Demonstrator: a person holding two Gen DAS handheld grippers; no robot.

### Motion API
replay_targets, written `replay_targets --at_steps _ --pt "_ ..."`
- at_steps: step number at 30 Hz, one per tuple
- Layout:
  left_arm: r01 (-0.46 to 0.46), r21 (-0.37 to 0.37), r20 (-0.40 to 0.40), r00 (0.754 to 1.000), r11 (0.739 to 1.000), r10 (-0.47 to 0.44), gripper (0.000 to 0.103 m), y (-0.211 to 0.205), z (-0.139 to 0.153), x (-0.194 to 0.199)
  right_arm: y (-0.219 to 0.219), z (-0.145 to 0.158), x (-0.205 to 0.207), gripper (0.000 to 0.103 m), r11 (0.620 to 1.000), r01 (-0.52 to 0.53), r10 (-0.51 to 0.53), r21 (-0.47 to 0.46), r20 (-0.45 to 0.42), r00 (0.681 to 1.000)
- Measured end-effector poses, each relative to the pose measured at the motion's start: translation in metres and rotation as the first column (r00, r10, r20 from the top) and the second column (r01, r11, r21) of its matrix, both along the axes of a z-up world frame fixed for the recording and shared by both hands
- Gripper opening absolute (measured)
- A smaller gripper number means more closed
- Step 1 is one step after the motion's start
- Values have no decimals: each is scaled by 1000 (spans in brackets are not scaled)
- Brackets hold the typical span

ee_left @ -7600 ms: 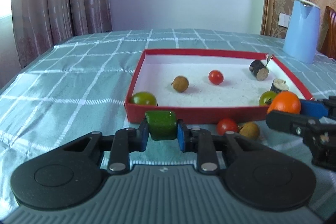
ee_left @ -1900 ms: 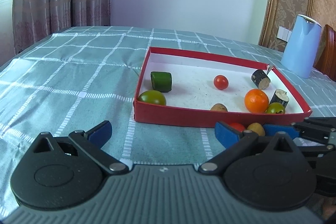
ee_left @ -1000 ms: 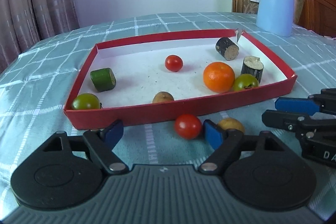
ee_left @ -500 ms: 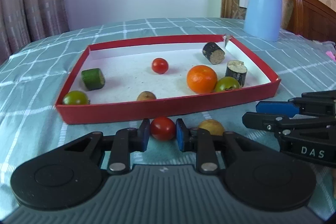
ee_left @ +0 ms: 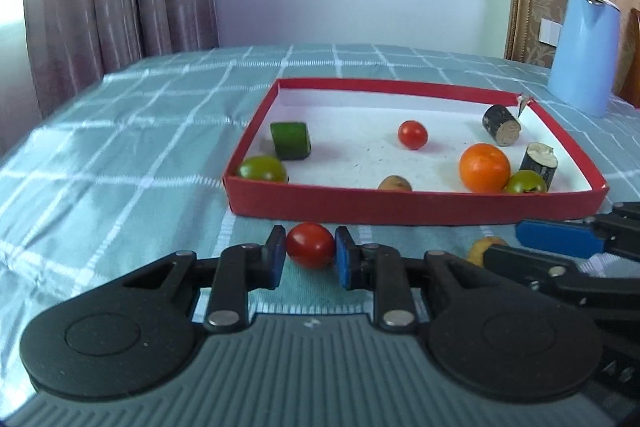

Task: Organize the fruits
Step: 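Carry the red tomato and yellow fruit into the red box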

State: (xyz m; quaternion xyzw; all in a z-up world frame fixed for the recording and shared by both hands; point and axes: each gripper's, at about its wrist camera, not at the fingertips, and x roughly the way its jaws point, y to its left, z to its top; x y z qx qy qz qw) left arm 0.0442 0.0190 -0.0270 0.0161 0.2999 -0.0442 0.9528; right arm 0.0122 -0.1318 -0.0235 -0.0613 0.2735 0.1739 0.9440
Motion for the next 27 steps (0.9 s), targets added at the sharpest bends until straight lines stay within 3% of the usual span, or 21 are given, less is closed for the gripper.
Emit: replay_targets --at_steps 7,27 --pt "-7 -13 -15 1000 1000 6 24 3 -2 2 24 -10 16 27 998 1 -5 -63 -58 998" --pt "6 -18 -9 1000 1000 -6 23 2 -2 3 10 -7 8 27 1000 13 -13 3 -46 999"
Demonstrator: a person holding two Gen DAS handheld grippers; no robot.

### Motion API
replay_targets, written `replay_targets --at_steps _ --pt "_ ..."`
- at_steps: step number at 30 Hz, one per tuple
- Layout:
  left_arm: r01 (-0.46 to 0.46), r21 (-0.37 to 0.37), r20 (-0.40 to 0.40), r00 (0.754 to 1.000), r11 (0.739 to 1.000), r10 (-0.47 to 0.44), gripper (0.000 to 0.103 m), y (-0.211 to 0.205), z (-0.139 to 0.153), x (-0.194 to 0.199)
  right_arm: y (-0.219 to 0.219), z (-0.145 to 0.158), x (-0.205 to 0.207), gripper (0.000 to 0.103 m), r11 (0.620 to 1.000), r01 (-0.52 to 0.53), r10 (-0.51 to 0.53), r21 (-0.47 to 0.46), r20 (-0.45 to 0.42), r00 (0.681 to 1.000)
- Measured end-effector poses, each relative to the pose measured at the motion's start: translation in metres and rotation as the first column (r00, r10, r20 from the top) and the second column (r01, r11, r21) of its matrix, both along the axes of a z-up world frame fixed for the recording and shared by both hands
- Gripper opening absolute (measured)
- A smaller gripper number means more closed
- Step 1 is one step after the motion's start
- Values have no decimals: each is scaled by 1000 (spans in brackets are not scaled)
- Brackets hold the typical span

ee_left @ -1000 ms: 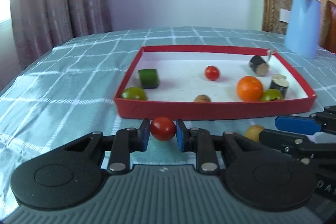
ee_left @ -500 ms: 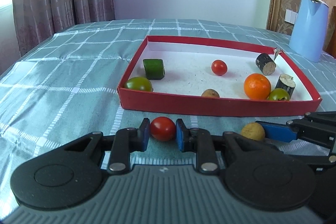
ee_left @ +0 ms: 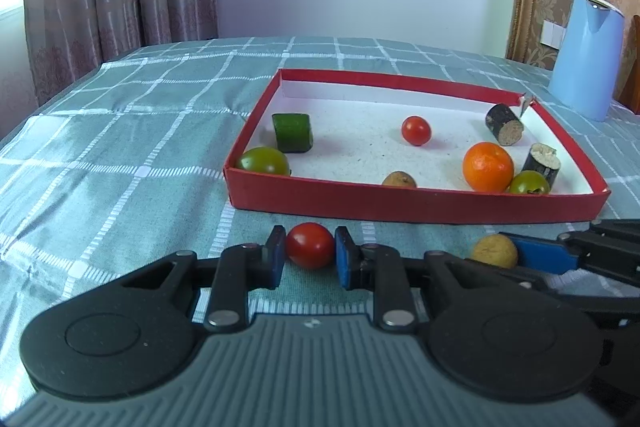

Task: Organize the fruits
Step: 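Carry the red tomato and yellow fruit into the red box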

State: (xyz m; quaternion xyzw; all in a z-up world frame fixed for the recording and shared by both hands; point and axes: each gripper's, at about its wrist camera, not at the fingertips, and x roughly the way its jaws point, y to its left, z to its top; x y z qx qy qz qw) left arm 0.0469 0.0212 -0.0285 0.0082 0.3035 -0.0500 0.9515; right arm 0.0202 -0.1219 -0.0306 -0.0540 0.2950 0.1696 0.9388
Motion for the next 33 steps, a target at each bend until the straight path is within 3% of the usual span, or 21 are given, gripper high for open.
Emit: replay_targets --at_steps 6,12,17,25,33 --pt "27 22 59 998 999 -28 23 -5 12 -6 -16 19 -5 27 999 35 -36 13 77 996" --pt "33 13 71 997 999 -34 23 -10 26 10 -27 33 23 27 995 100 -101 10 107 989" --pt "25 -16 63 998 1000 -24 23 -13 32 35 -25 31 47 27 993 119 -119 1 93 989" --pt "-18 23 3 1000 1000 18 23 -21 20 84 -10 23 81 27 993 116 -115 -14 48 992" --pt "-24 56 57 998 998 21 23 -27 20 91 -3 10 105 26 991 128 -128 -27 8 992"
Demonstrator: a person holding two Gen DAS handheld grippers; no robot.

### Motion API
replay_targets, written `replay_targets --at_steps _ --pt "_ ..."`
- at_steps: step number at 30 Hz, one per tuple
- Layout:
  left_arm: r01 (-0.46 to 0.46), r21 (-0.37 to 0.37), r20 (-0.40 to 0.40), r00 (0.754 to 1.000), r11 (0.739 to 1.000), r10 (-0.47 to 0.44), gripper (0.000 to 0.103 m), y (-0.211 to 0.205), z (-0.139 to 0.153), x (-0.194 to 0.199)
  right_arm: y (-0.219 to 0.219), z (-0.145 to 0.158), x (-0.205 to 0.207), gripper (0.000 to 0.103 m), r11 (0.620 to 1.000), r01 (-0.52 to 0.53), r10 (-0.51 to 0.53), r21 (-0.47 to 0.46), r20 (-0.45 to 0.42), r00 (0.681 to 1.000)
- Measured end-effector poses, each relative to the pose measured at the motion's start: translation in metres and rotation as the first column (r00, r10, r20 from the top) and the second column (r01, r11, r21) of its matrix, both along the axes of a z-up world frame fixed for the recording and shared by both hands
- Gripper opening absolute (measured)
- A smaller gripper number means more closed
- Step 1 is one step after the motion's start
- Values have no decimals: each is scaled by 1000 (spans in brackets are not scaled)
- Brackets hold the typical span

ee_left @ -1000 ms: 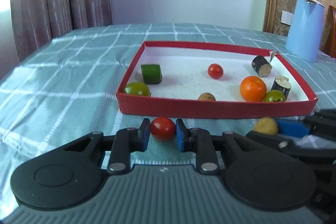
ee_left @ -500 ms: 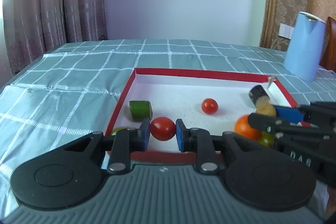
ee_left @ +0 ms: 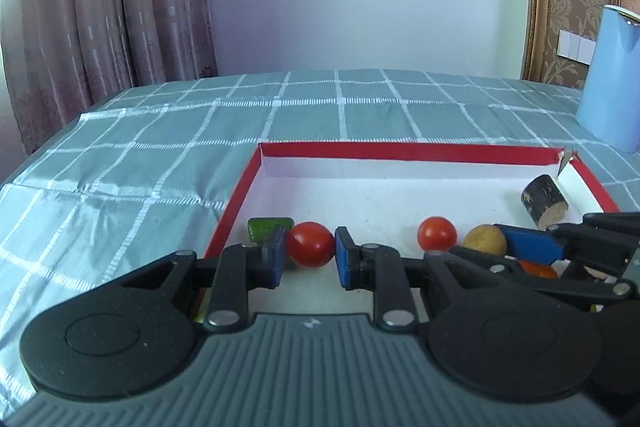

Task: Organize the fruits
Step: 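Carry the red tomato and yellow fruit into the red box, then open both tools to release the tomato and yellow fruit in the box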

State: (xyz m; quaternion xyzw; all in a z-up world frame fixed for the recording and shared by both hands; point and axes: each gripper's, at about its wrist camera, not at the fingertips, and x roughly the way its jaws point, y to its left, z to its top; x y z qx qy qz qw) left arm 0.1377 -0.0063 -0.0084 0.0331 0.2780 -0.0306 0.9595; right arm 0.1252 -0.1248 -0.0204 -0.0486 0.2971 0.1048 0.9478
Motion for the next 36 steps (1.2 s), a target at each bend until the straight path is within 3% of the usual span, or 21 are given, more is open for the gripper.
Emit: replay_targets --at_steps 18,26,29,32,34,36 --pt "-1 20 19 1000 1000 0 26 -4 -2 1 9 -2 -5 26 998 -17 18 -58 16 1000" --pt "-27 31 18 999 999 26 67 -3 -6 -4 13 -4 -11 28 994 -13 18 -108 40 999" --pt "-36 -20 -27 999 999 35 68 5 -9 0 14 -3 -14 28 994 -19 24 -103 47 999" --pt "-45 -14 -30 999 999 44 68 7 -10 -2 13 -2 -18 39 994 -17 23 -103 56 998" --pt "-50 -2 -25 998 999 50 70 7 -10 -5 12 -1 -22 62 994 10 -2 -113 75 997" --pt "-46 -29 -23 999 999 46 75 10 -8 -9 8 2 -29 64 994 26 -15 -109 105 994"
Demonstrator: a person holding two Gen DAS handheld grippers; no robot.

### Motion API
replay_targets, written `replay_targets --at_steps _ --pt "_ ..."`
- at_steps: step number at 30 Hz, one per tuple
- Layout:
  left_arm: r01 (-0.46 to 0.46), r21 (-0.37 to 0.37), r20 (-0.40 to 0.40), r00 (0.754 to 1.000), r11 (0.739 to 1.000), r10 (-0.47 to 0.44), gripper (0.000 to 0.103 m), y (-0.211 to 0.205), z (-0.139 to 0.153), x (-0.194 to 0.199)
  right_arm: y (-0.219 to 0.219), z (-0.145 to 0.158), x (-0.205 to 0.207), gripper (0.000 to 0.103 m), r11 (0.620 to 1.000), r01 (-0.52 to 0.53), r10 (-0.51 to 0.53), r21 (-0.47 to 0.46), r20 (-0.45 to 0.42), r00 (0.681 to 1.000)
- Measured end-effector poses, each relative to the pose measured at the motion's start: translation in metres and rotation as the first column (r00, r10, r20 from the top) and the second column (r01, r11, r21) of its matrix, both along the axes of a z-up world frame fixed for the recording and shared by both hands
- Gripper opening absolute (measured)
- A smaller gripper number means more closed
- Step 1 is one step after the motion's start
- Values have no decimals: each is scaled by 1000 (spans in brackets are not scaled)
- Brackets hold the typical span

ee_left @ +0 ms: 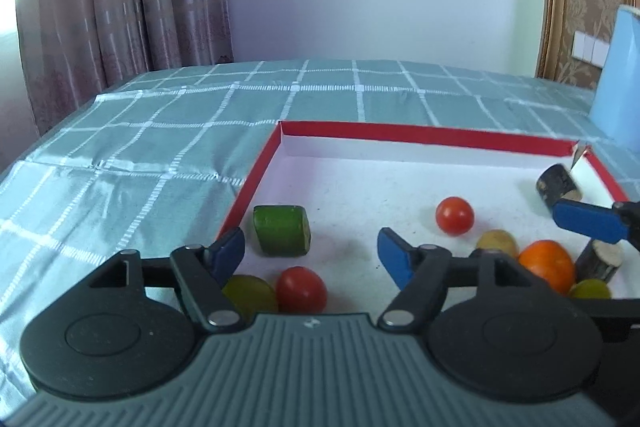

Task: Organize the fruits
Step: 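Open both tools to release the tomato and yellow fruit in the box, then withdraw both open tools back from the box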

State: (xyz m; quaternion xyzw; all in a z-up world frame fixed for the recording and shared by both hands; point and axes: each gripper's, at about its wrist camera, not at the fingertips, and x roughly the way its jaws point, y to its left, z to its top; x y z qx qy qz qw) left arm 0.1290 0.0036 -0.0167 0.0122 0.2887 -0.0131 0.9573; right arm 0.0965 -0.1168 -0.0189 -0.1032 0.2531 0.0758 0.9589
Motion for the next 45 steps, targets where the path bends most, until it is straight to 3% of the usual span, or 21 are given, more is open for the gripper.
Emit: replay_targets --at_steps 4,6,8,11,18,25,35,45 --pt "0 -25 16 1000 1000 0 80 5 8 -14 -8 7 -14 66 999 2 -3 48 17 1000" --pt "-7 -12 36 999 1000 7 81 3 14 -24 -9 9 -22 66 998 9 -11 60 31 999" --pt "-14 4 52 999 1000 14 89 1 18 -36 -10 11 -30 66 998 23 -25 61 45 999" --pt "-32 33 73 997 999 30 93 -4 24 -55 -19 12 -45 68 992 35 -39 121 26 999" --pt "-31 18 54 998 999 30 103 -12 28 -81 -39 7 -68 74 978 112 -117 178 17 993" --pt "-42 90 94 995 995 34 103 -24 30 -98 -47 1 -79 76 970 157 -161 185 6 987" --pt "-22 93 64 998 995 16 103 -23 23 -104 -51 -4 -96 76 965 212 -216 154 10 976" --pt "-23 114 80 997 993 14 103 -29 18 -108 -58 1 -95 76 938 281 -294 203 37 955"
